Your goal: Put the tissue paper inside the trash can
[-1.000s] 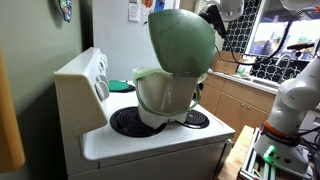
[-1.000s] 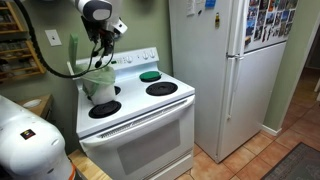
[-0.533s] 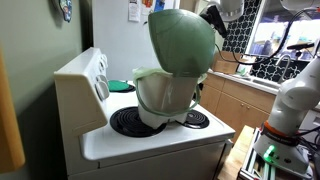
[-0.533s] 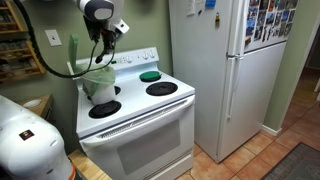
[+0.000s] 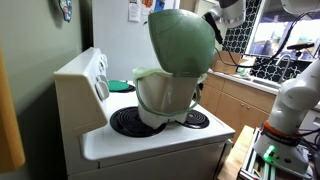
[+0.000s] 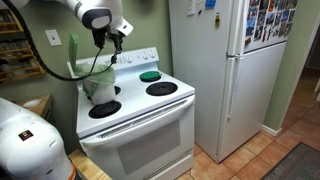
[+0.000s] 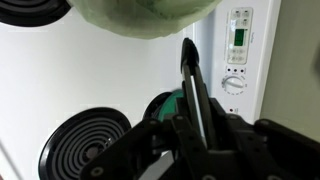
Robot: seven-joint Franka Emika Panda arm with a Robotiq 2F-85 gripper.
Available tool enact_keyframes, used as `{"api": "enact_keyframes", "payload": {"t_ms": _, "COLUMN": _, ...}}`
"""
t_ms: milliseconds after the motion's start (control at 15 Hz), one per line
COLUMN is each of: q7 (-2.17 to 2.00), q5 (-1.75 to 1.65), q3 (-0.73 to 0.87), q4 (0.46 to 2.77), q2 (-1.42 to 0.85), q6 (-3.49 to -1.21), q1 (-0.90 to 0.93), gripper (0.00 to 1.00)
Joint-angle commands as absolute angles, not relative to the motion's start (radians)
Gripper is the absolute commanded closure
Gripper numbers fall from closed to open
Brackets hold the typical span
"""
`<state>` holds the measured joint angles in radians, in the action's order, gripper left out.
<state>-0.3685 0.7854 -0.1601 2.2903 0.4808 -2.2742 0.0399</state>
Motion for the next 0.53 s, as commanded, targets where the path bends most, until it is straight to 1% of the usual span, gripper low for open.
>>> {"api": "enact_keyframes", "payload": {"t_ms": 0, "q7": -0.374, "q5": 0.777, "q3": -0.150, "q4": 2.294, "q2": 0.482, "q6": -2.281, "q1": 0.053, "gripper": 0.74}}
{"api": "enact_keyframes", "payload": {"t_ms": 67, "q7": -0.374, "q5": 0.777, "q3": -0.150, "q4": 2.295, "q2": 0.484, "q6": -2.282, "q1": 0.053, "gripper": 0.74}}
{"api": "enact_keyframes", "payload": {"t_ms": 133, "q7": -0.380, "q5": 0.781, "q3": -0.142, "q4": 2.301, "q2": 0.487, "q6": -2.265, "q1": 0.052, "gripper": 0.93}}
{"api": "enact_keyframes", "payload": {"t_ms": 467, "q7": -0.334, "q5": 0.968, "q3": -0.034, "q4": 2.427, "q2": 0.500, "q6": -2.240, "q1": 0.047, "gripper": 0.93}}
